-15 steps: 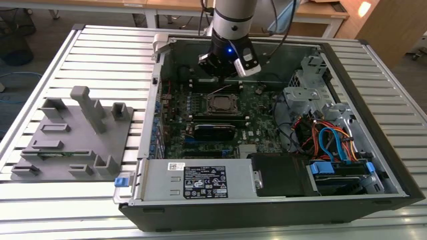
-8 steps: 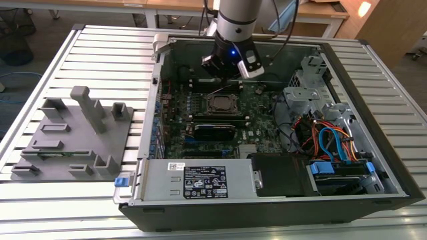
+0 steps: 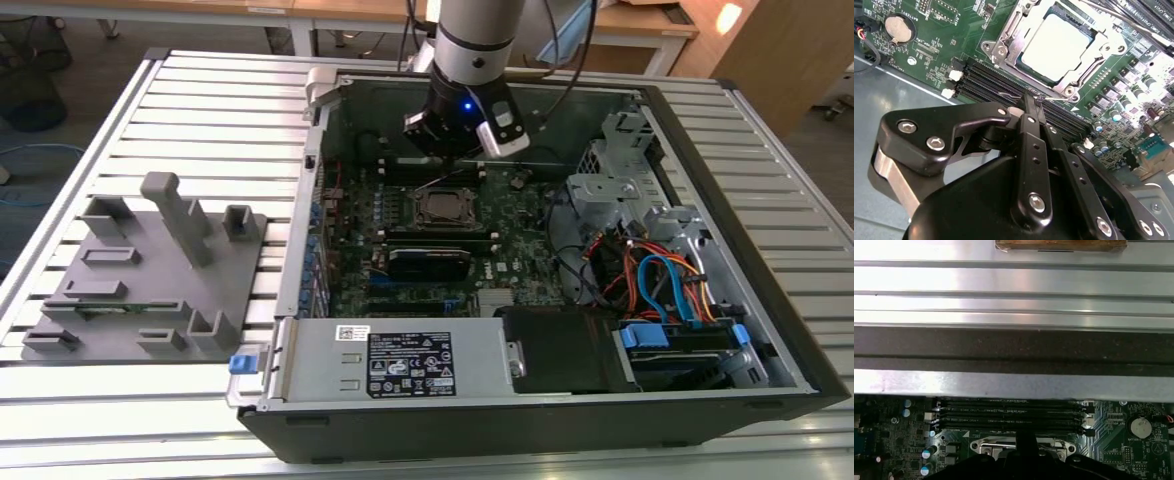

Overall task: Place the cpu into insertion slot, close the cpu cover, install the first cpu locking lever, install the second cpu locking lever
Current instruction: 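Install the first cpu locking lever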

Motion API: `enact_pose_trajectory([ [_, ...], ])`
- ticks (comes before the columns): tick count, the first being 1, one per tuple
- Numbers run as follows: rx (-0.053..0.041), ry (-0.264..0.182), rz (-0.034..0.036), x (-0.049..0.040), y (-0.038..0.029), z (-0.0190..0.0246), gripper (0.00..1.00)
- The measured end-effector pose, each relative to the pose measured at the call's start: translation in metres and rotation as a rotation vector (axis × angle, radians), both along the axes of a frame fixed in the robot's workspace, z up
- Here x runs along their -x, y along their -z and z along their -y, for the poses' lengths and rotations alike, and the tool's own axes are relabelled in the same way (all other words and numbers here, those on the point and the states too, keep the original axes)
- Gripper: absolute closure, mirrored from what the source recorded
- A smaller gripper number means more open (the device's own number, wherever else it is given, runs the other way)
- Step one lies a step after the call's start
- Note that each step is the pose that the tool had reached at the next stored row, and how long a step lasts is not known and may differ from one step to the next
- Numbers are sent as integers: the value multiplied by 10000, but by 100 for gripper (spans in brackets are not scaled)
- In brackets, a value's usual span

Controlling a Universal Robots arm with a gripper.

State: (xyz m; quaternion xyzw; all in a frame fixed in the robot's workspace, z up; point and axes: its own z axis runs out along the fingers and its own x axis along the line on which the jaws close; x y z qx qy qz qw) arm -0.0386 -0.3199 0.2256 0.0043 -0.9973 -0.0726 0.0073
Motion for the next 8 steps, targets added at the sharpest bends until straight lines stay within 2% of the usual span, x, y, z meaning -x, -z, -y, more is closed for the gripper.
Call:
enact_pose_trajectory([
  [8,15,-17,26,-1,10,-7,90],
])
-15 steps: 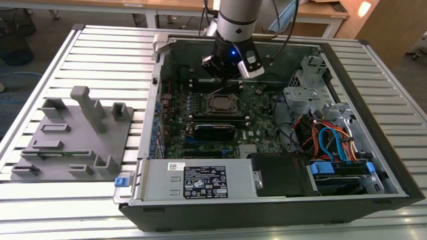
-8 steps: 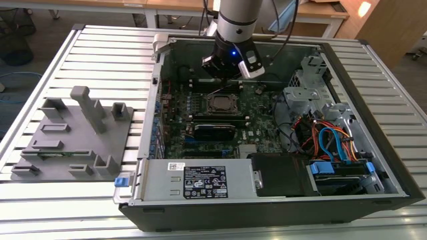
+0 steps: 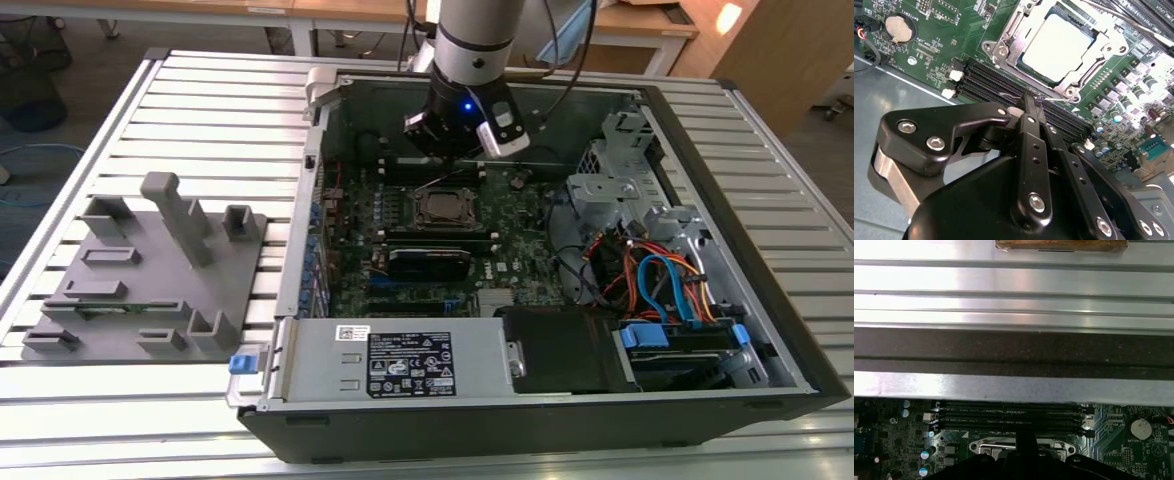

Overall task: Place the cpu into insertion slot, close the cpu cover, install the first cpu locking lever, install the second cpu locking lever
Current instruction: 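Install the first cpu locking lever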

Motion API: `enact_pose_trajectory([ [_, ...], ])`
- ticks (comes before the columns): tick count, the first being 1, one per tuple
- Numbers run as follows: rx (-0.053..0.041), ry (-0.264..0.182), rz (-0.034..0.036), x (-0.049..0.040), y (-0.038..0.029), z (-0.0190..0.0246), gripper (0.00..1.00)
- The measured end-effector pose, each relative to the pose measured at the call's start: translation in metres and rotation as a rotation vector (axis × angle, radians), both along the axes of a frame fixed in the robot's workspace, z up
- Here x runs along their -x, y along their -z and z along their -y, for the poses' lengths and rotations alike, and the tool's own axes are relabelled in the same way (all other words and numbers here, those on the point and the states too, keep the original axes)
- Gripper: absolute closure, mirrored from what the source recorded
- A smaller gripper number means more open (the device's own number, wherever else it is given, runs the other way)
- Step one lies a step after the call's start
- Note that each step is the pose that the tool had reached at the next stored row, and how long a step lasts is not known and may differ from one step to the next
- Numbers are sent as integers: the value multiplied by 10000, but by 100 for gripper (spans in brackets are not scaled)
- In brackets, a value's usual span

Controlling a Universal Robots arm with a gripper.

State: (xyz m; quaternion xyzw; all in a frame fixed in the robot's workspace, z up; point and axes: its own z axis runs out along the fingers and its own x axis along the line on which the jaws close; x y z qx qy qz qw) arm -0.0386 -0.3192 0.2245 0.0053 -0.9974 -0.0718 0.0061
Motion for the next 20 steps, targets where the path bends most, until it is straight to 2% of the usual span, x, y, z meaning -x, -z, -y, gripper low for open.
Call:
enact_pose_trajectory([
  [20,-2,-3,1,-66,72,-5,90],
])
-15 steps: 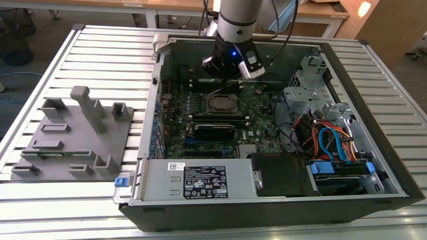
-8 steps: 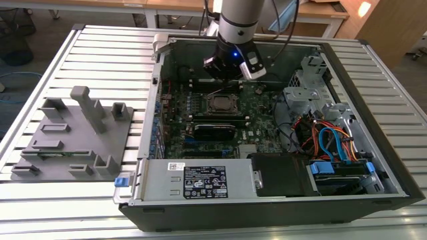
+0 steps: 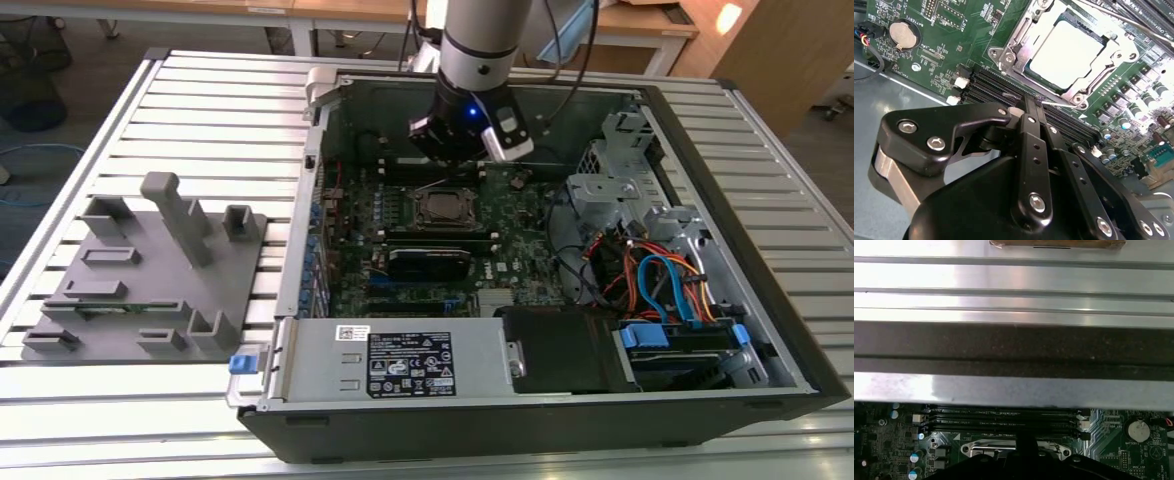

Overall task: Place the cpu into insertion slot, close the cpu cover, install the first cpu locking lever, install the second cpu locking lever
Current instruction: 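Install the first cpu locking lever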

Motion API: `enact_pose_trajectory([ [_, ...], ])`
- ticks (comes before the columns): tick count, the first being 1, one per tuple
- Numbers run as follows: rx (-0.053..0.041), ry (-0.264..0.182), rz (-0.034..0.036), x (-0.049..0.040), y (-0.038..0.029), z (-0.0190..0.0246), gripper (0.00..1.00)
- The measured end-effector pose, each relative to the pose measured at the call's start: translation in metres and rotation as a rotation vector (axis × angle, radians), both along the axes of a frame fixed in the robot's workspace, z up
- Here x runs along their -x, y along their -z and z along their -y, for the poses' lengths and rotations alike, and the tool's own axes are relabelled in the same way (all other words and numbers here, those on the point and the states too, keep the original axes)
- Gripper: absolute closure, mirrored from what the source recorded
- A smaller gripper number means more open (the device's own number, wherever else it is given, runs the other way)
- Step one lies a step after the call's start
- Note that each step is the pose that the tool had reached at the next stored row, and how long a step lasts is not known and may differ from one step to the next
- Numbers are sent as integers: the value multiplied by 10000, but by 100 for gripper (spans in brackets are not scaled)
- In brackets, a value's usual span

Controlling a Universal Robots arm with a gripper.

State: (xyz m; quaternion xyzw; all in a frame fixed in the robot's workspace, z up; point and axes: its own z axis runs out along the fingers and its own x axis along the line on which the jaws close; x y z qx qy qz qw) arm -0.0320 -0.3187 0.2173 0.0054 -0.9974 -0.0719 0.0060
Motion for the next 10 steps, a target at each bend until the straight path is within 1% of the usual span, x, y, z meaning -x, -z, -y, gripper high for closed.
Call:
enact_pose_trajectory([
  [10,0,0,0,-33,61,-7,90],
])
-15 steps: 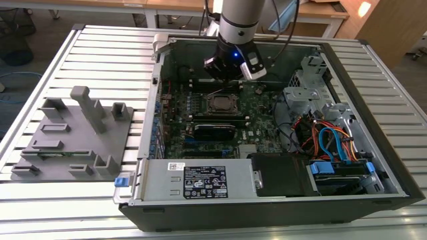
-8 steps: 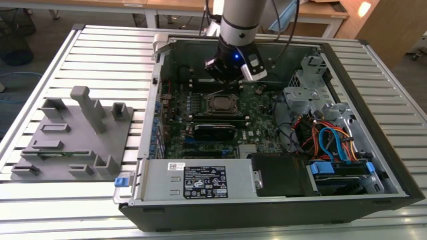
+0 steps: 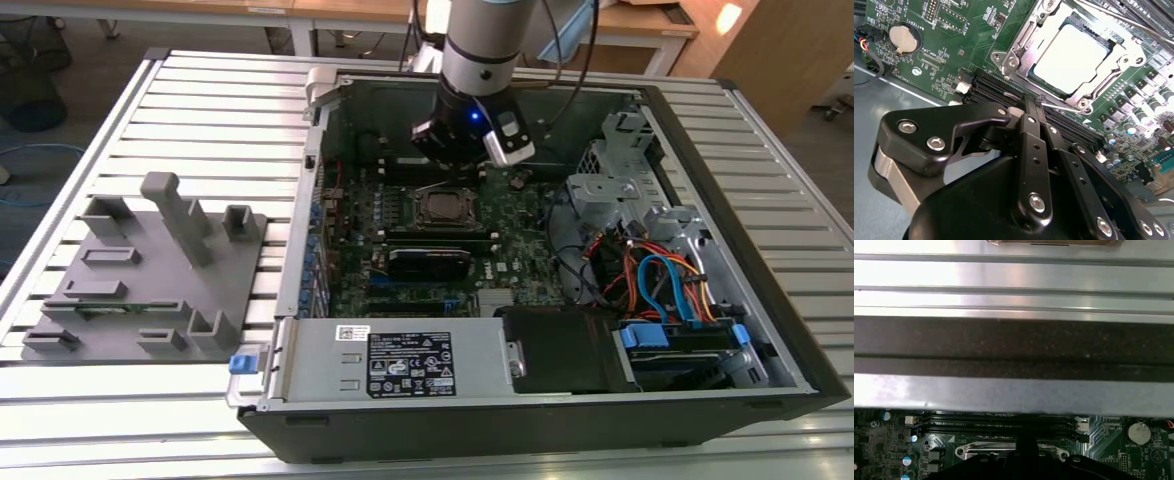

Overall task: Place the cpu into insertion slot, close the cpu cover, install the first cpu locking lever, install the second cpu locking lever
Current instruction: 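Install the first cpu locking lever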

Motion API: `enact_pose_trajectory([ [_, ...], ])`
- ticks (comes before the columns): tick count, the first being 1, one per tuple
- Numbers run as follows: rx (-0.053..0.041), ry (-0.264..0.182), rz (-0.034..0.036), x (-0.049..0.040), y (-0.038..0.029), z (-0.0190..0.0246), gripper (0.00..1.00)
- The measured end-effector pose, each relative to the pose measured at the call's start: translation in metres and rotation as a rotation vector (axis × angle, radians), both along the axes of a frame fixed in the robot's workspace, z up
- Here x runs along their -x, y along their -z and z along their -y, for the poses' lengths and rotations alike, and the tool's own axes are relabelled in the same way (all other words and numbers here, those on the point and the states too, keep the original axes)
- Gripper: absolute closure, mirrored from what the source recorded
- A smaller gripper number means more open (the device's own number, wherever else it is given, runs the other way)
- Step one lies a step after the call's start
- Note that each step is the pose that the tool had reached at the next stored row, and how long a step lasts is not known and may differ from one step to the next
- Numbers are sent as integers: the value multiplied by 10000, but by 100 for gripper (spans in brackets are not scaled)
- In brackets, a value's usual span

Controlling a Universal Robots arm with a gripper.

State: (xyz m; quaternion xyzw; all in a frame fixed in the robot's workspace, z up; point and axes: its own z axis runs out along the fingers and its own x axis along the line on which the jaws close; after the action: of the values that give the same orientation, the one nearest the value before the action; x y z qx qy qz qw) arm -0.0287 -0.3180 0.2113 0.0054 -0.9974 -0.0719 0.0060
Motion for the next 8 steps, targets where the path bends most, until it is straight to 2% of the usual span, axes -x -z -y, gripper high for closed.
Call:
enact_pose_trajectory([
  [8,0,0,0,-26,50,-1,90],
])
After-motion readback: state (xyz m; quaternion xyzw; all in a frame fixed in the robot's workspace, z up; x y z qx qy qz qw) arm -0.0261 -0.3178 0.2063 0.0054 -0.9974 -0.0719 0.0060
